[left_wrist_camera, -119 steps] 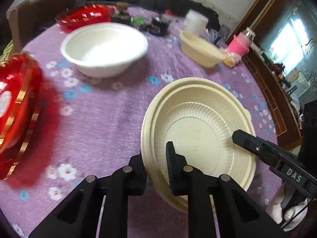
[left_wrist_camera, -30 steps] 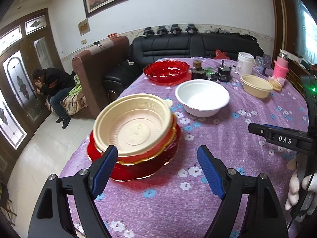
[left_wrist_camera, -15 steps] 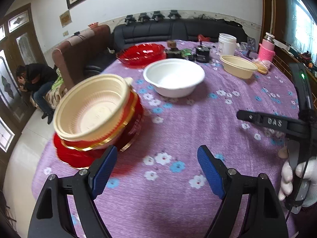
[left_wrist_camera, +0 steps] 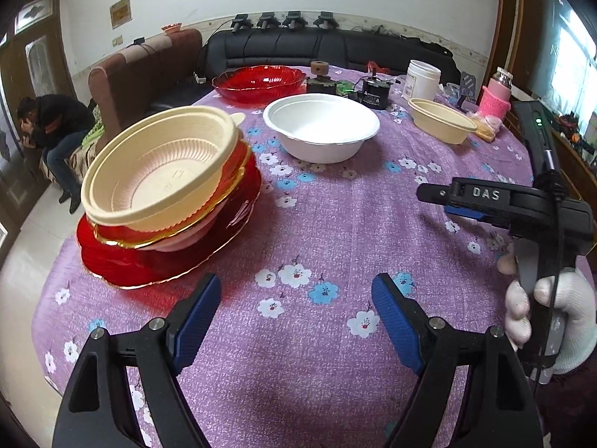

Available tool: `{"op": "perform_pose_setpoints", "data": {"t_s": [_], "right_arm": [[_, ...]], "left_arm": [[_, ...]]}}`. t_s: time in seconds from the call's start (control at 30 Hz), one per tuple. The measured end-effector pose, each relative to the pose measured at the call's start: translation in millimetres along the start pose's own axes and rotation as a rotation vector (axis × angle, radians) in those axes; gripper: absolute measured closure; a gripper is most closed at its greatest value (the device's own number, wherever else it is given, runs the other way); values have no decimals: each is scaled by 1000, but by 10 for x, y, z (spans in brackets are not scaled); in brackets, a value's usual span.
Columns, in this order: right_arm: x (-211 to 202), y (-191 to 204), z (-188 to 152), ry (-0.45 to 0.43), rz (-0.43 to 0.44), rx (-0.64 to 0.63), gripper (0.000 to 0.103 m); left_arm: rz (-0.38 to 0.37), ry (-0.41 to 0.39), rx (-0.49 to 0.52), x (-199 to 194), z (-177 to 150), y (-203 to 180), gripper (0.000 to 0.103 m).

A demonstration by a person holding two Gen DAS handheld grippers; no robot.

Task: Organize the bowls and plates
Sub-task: 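Withdraw the right tool and reach toward the white bowl, then grasp the rim of the white bowl with the right tool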

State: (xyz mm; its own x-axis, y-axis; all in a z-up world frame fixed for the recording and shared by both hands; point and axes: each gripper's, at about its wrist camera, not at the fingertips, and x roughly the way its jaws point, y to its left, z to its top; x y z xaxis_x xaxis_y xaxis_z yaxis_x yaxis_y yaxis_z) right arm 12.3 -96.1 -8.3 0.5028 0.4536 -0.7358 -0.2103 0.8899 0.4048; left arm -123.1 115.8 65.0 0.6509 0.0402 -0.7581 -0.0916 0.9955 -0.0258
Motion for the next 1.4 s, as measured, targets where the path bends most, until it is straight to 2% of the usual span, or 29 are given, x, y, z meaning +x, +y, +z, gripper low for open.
{"op": "perform_pose_setpoints", "data": {"t_s": [0.2,0.43,0.73,0.8,0.83,0.87,1.0,1.17,1.4], "right_arm": [[100,99,191,-18,36,52,43],[348,225,624,-44,82,159,43],[723,384,743,23,20,137,44],[745,364,729,33,35,147,60],[746,356,727,43,41,146,78],[740,342,729,52,44,145,84],[612,243,728,35,54,153,91],[410,137,680,35,61,130,93],[23,-110,492,117,93,111,94]], "left_arm": [[-17,-22,-8,-62,-2,79,21],[-27,-22,-13,-73,-18,176,21],[-25,-12,-24,-51,-29,256,21],[-26,-8,-25,-46,-25,252,21],[-26,-9,-23,-50,-32,248,21],[-26,-11,-21,-54,-28,244,21],[-31,-9,-18,-51,-19,220,21],[-45,-3,-13,-52,-10,161,21],[-53,-14,8,-98,43,84,21]]}}
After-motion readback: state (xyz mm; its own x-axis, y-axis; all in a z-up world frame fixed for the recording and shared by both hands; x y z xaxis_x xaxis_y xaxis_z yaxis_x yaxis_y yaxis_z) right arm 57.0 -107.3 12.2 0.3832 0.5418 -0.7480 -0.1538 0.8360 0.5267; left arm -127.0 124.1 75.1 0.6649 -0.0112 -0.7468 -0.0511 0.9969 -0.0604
